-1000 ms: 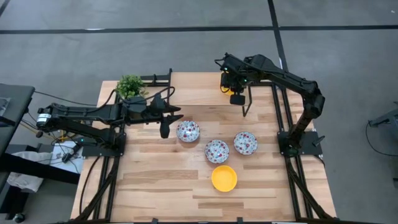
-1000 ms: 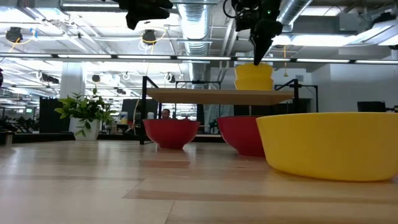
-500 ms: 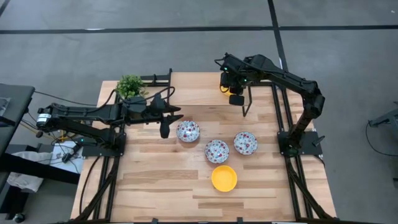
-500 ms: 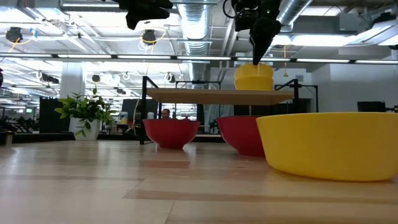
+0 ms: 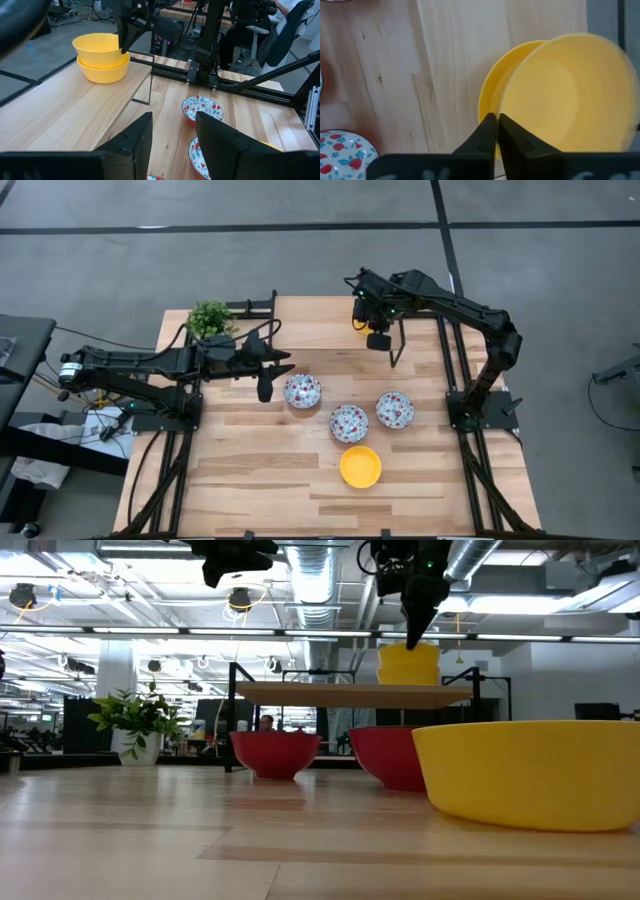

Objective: Pick & Place Mini bowls
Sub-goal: Stack the top yellow bowl on top of the yellow bowl on the shelf

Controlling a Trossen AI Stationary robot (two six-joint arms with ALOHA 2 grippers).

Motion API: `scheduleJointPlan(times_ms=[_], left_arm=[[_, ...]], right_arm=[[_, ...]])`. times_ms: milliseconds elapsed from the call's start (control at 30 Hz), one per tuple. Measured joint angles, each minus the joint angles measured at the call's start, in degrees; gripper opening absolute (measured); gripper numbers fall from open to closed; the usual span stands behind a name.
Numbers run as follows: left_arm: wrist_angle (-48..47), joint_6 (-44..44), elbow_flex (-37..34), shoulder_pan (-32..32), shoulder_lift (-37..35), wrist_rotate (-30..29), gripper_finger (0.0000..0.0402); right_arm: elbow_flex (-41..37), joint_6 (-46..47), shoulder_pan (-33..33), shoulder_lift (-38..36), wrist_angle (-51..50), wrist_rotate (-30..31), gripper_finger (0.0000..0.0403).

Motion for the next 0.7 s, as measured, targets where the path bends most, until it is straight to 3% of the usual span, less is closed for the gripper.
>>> scheduleJointPlan(times_ms=[700], left_arm=[[0.0,0.0,0.0,0.0,0.0,1.4,0.015]], right_arm=[[0.0,1.6,-0.1,0.0,2.0,-1.2,0.0]])
